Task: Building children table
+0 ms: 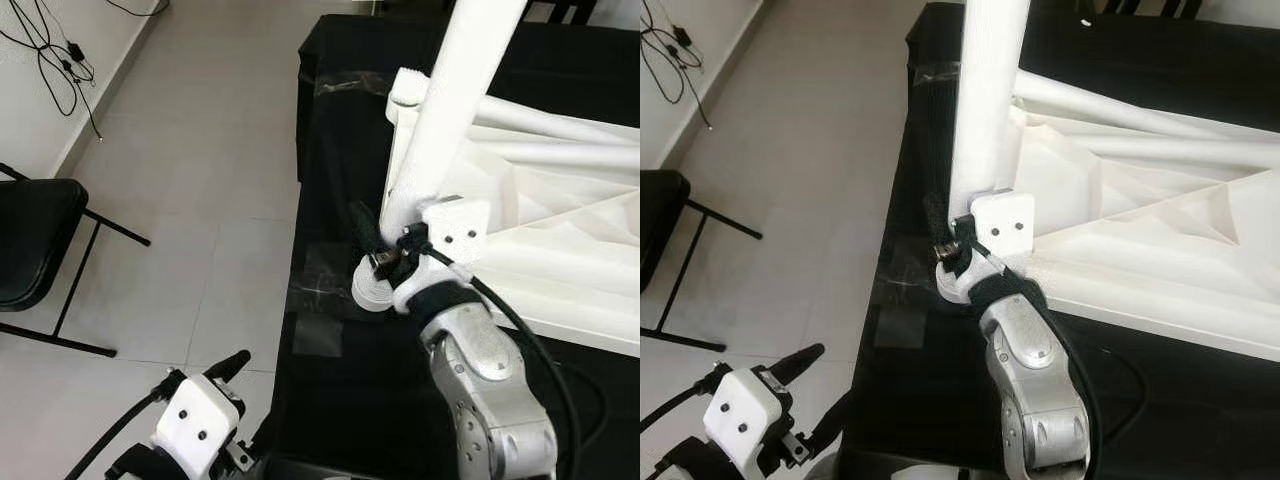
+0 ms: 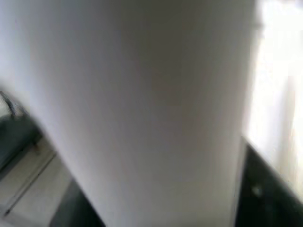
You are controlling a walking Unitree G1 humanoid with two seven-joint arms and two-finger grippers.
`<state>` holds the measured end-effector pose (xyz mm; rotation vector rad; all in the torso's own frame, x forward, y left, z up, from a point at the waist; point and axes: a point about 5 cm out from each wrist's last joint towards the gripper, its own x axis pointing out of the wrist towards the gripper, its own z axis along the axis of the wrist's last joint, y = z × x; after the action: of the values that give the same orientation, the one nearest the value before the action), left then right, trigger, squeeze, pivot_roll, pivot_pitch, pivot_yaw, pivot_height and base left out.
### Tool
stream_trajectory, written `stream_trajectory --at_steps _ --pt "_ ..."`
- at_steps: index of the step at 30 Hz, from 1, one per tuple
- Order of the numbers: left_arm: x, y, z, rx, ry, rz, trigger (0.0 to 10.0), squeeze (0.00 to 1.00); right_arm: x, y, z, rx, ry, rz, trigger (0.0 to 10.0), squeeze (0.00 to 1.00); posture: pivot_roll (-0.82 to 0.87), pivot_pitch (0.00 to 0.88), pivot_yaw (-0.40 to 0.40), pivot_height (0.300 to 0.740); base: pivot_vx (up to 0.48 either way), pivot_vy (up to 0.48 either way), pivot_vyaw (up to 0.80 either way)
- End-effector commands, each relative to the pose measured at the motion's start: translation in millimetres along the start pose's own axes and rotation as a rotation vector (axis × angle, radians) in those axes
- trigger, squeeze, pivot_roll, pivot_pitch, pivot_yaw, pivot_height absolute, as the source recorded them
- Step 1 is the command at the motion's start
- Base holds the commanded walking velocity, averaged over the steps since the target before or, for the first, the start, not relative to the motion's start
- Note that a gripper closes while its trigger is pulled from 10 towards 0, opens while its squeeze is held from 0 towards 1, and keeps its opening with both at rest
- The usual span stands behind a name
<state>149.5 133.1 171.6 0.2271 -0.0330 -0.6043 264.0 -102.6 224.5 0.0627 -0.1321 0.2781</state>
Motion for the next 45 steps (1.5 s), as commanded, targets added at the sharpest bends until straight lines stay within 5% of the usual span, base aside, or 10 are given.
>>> stream_trajectory --at_steps 1,2,3,20,21,22,30,37,41,45 --pt "-1.7 -0.8 -4.3 -0.001 0.016 -0.002 10.0 0.00 0.4 -11.9 -6.7 0.055 0.023 -0.017 10.0 0.27 0.05 0.325 0.010 0.740 0.000 0.000 0.00" --pt "-1.7 -0.8 -4.3 -0.001 0.016 -0.002 10.0 0.00 0.4 -11.9 -6.7 0.055 0.023 -0.017 10.0 0.27 0.05 0.325 0.010 0.740 0.000 0.000 0.00" --pt "-1.5 -0.8 -4.5 0.000 0.016 -0.002 10.0 0.00 6.4 -14.0 3.6 0.046 -0.030 0.064 10.0 0.00 0.05 0.324 0.011 0.740 0.000 0.000 0.00" --pt "1.8 -2.6 -4.9 0.007 -0.002 0.007 10.0 0.00 61.1 -53.2 73.7 -0.208 -0.095 0.816 9.6 0.00 0.05 0.312 -0.027 0.740 0.000 0.000 0.00" --pt "2.3 -2.7 -4.5 0.008 -0.005 0.011 10.0 0.00 66.9 -55.5 73.1 -0.229 -0.070 0.884 1.5 0.00 0.05 0.311 -0.032 0.740 0.000 0.000 0.00" --pt "2.4 -2.8 -4.2 0.009 -0.006 0.013 10.0 0.00 70.2 -56.3 72.5 -0.223 -0.060 0.899 0.0 0.00 0.05 0.311 -0.033 0.740 0.000 0.000 0.00" --pt "1.9 -2.9 -3.3 0.013 -0.010 0.029 10.0 0.00 75.4 -58.2 66.7 -0.185 -0.026 0.948 0.0 0.00 0.05 0.314 -0.042 0.740 0.000 0.000 0.00" --pt "1.3 -3.9 -4.4 0.009 -0.011 0.023 10.0 0.00 57.4 -64.5 42.7 -0.089 -0.008 0.719 0.0 0.00 0.04 0.316 -0.050 0.740 0.000 0.000 0.00" --pt "-0.5 -2.6 -4.2 0.009 -0.009 0.024 10.0 0.00 8.0 -52.7 -11.2 -0.158 0.111 0.078 0.0 0.00 0.02 0.320 -0.045 0.740 0.000 0.000 0.00" --pt "3.4 0.0 -5.0 0.008 -0.009 0.015 10.0 0.00 -22.5 -22.3 -34.2 -0.112 0.181 -0.032 0.0 0.00 0.02 0.319 -0.004 0.740 0.000 0.000 0.00"
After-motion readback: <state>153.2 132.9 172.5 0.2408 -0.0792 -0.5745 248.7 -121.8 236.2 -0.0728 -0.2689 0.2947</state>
